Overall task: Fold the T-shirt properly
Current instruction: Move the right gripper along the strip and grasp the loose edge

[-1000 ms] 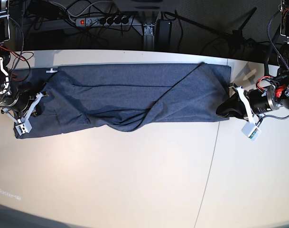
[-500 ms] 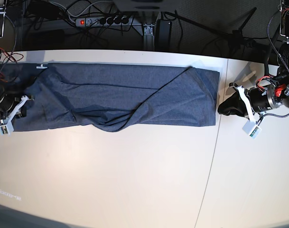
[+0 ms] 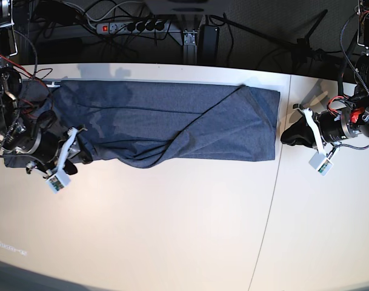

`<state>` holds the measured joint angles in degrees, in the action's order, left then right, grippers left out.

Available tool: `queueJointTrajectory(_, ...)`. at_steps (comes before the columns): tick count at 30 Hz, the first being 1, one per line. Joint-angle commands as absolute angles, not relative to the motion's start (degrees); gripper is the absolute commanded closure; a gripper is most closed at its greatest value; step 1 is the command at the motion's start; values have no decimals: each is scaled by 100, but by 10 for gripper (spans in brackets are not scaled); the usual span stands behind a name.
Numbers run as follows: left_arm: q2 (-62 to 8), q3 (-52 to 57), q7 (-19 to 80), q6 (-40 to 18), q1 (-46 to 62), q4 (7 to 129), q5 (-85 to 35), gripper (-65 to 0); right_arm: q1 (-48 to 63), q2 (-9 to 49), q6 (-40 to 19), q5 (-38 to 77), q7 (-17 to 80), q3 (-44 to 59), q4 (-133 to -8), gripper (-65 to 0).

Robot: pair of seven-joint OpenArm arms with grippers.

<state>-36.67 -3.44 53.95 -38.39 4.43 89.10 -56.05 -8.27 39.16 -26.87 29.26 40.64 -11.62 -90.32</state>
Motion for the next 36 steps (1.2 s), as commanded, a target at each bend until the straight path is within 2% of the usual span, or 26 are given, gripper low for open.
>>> queueJointTrajectory(1,-3763,-287,5290,-4000,368,8978,-5695,-13,-1100,3972,-2845,2842,3951,-1286,-9113,-336)
queueJointTrajectory(4,-3763,-287,5299,-4000,390,8978,-5686,-13,-1474,3828,-2845,2783,3964,-1828,-9037,-440)
queueJointTrajectory(13,-3765,-287,5339,-4000,399,8969,-5610,-13,-1887,3385,-2851,2790,4346,-2753,-8757,-441)
queueJointTrajectory(25,-3765,-287,5339,-4000,399,8969,-5607,-13,-1883,3361,-2851,2803,4552,-2788,-8674,-437)
queueJointTrajectory(27,-3765,-287,5341,-4000,401,8969,-5607,-13,-1885,3361,-2851,2801,4593,-2788,-8591,-400)
queueJointTrajectory(35,-3765,-287,5339,-4000,397,8969,-5610,-13,-1887,3361,-2849,2644,4471,-2788,-8558,-20)
queueJointTrajectory(36,-3765,-287,5339,-4000,399,8969,-5610,-13,-1887,3361,-2847,2552,4381,-2788,-8560,0)
